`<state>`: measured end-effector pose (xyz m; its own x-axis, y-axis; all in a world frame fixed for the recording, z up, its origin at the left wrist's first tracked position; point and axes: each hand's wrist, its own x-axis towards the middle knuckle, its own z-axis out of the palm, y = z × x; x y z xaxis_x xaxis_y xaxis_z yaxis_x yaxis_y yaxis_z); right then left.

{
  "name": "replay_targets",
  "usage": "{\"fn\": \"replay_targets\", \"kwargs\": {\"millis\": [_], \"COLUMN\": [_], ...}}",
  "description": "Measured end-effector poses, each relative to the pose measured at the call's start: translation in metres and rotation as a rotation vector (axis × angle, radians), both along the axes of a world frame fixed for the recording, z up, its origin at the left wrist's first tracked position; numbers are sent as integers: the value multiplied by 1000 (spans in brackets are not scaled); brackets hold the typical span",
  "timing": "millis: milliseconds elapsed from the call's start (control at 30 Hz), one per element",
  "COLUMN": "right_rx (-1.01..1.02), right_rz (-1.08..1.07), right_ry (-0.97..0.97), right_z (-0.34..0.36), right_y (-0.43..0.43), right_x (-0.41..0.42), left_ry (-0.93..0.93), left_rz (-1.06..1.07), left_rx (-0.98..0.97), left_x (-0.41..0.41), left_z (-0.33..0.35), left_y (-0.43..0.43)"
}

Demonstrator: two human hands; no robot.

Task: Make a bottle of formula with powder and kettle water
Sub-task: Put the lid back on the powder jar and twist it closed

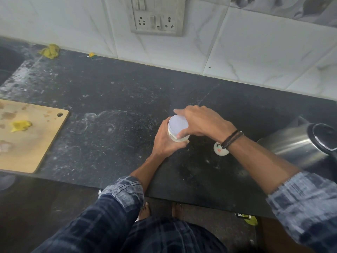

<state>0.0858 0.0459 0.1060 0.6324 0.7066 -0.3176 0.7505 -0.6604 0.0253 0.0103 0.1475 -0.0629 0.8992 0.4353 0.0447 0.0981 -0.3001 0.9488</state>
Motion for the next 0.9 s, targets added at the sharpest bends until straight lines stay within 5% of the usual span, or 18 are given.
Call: {"fn": "replay_targets", "kwargs": {"millis": [267, 433, 667, 833, 900], "right_rx": [37, 119, 67, 83, 81], "right_rz": [-127, -53, -157, -71, -87], "right_ry": [-184, 47, -158, 32, -42], "right_z": [0, -4, -14, -13, -19], "right_y": [2, 3, 6, 4, 8], "right_x": [-13, -9, -9, -8, -11], "left_ry": [-29, -15, -42, -23, -36], "left_rz": [-12, -1, -24, -6, -11], "left_rx": [4, -43, 18, -17, -18], "left_x": [0, 1, 0, 1, 1], "left_z": [0, -2, 0, -3, -4], "left_y": [-1, -1, -1, -1, -1]}}
